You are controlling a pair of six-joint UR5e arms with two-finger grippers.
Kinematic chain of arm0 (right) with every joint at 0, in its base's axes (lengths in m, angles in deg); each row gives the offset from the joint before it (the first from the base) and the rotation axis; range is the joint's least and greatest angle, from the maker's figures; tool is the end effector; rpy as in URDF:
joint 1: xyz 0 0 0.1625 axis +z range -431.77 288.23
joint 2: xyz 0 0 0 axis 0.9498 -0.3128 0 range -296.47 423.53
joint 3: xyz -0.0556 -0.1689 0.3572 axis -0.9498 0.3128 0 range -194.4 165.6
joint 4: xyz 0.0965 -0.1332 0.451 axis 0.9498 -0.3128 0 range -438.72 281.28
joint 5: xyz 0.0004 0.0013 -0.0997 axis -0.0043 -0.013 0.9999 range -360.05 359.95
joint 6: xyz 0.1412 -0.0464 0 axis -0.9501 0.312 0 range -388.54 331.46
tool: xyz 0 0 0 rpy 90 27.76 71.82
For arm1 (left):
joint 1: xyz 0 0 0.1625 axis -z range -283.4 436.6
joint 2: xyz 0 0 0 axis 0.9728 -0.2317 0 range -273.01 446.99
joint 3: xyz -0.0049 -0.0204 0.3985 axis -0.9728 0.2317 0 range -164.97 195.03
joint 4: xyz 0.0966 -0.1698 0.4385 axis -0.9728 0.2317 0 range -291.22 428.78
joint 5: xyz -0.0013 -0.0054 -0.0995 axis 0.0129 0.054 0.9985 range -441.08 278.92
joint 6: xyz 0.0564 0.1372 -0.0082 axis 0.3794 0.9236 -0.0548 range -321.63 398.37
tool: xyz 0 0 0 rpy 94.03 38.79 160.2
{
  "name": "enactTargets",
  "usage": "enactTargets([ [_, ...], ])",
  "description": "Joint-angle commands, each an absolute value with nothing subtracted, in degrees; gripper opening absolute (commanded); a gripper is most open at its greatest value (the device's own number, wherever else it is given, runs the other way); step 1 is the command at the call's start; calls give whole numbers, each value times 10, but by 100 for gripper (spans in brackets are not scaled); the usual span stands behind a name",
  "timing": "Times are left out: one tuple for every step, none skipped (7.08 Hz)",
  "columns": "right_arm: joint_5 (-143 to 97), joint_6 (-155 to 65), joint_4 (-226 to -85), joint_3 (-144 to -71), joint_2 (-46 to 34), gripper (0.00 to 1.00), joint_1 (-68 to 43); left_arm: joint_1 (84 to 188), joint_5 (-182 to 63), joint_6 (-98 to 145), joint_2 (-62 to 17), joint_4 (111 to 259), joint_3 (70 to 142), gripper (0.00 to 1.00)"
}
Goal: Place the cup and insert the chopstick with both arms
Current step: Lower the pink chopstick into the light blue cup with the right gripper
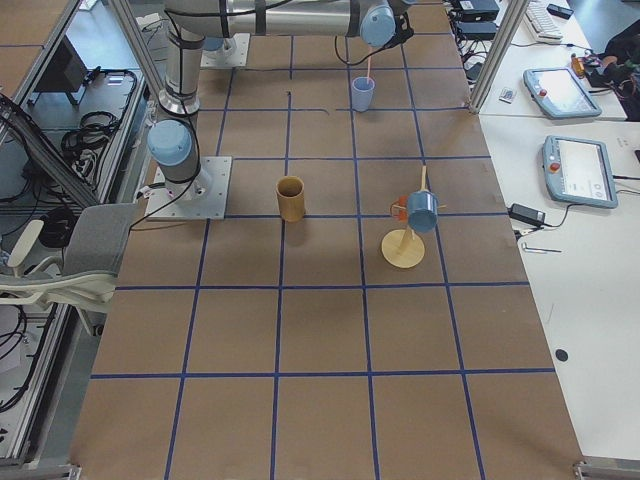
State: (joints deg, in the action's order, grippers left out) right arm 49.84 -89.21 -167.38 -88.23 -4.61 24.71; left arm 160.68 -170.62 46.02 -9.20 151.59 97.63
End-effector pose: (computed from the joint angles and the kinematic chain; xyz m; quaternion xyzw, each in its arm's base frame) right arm 0.3058 -0.6622 0.3622 0.4457 0.8252 0.2372 0.2534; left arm -0.0693 -0.6349 0.4365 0.0153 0.9972 -0.0731 0.0047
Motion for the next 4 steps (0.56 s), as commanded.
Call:
enactTargets([
  [495, -924, -1671, -888, -46, 0, 247, 1607, -1706, 460, -89, 1517, 988, 100],
  [494, -926, -1668, -888, -47, 0, 247, 1608, -1705, 459, -86, 1516, 993, 100],
  [495, -923, -1679, -888, -45, 20, 247, 1609, -1705, 457, -85, 1515, 994, 100],
  [501, -917, -1694, -888, -47, 82, 247, 1609, -1706, 457, -85, 1515, 993, 100],
])
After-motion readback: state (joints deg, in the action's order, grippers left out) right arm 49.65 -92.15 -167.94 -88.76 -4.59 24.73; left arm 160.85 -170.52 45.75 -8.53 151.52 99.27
